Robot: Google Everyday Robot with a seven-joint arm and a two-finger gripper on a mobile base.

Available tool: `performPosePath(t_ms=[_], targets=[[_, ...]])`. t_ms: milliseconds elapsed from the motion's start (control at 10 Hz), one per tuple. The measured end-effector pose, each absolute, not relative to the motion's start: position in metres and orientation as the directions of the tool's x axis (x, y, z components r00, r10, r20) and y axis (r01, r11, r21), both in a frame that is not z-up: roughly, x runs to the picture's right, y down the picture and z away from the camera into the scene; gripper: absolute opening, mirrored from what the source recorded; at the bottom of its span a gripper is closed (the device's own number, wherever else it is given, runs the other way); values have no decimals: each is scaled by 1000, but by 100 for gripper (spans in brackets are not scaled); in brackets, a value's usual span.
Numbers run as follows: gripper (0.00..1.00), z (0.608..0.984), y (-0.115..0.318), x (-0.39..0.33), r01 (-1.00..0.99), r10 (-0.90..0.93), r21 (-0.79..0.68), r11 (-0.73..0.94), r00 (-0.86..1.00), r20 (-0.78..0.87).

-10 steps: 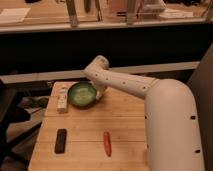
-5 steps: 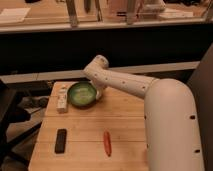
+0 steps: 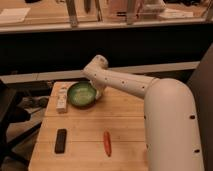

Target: Place the white sponge in the ceramic bowl

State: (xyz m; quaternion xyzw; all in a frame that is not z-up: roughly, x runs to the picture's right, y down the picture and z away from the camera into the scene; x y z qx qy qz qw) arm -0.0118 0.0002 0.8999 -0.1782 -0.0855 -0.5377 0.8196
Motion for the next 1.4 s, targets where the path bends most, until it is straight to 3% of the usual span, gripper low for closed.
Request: performPosePath(t_ms=[1400], targets=[[3, 898, -7, -20, 953, -894, -145, 266, 300, 332]])
